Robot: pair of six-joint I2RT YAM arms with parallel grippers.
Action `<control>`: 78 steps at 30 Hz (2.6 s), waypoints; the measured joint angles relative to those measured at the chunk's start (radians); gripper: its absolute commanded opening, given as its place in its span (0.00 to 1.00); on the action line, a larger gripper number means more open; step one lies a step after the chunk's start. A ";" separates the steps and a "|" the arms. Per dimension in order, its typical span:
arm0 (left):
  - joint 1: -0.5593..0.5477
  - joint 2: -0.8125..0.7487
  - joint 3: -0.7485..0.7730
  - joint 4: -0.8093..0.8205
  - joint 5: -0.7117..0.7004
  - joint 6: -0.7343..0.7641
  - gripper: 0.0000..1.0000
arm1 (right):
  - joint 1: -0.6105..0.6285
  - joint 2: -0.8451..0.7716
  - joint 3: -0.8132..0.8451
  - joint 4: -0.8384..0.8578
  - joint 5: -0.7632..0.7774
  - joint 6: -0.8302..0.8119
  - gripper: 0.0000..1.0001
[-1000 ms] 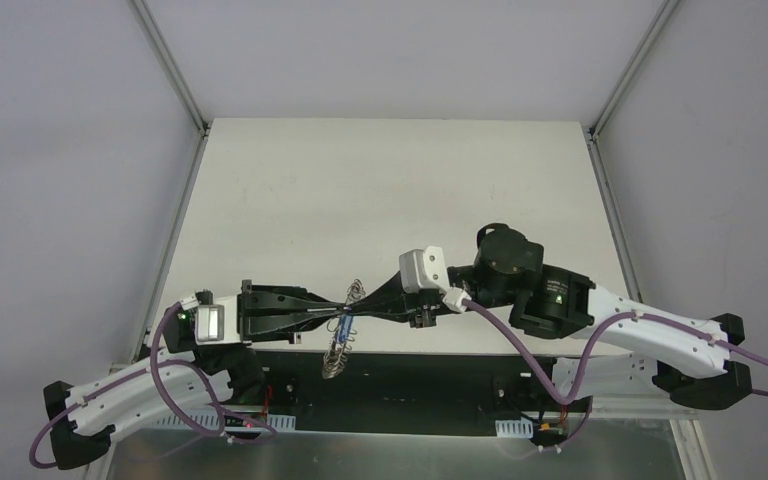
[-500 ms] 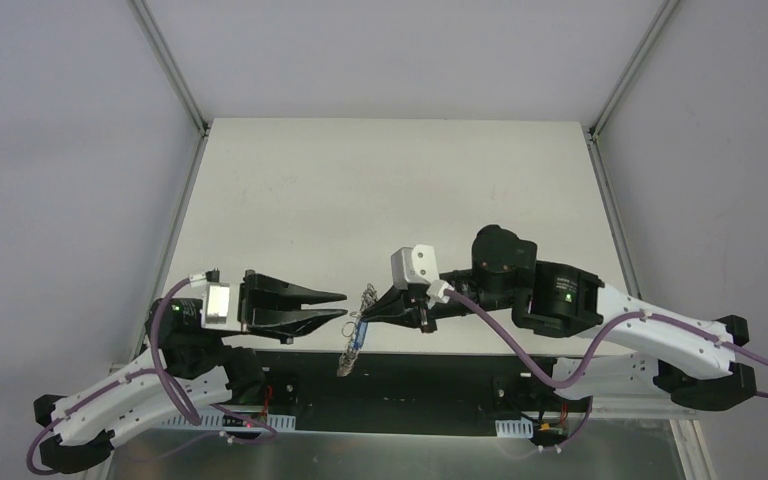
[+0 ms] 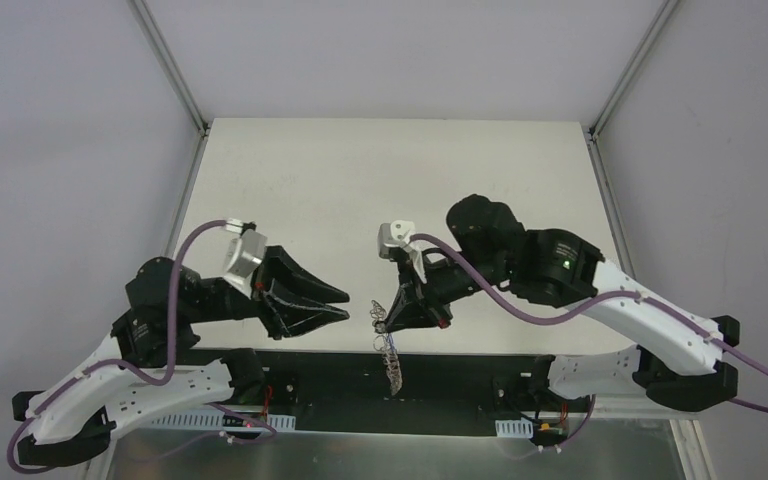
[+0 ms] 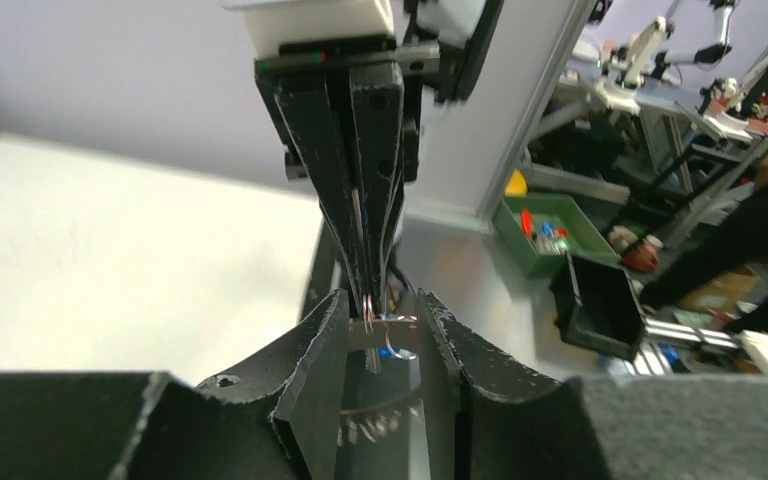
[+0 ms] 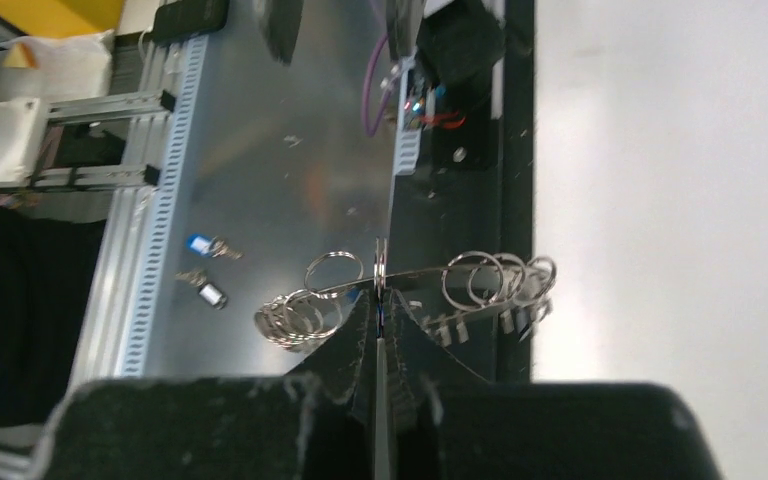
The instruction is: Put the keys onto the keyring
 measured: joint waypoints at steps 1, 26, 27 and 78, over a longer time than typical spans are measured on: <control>0.000 0.017 0.012 -0.047 0.000 -0.013 0.30 | -0.013 0.016 0.001 -0.021 -0.024 0.011 0.00; 0.000 0.192 0.080 -0.364 0.071 -0.120 0.31 | -0.131 0.217 -0.014 -0.043 -0.440 0.127 0.00; 0.000 0.200 0.083 -0.364 0.079 -0.120 0.31 | -0.132 0.221 -0.014 -0.042 -0.443 0.127 0.00; 0.001 0.270 0.141 -0.460 0.143 -0.116 0.15 | -0.132 0.255 -0.002 -0.049 -0.452 0.117 0.00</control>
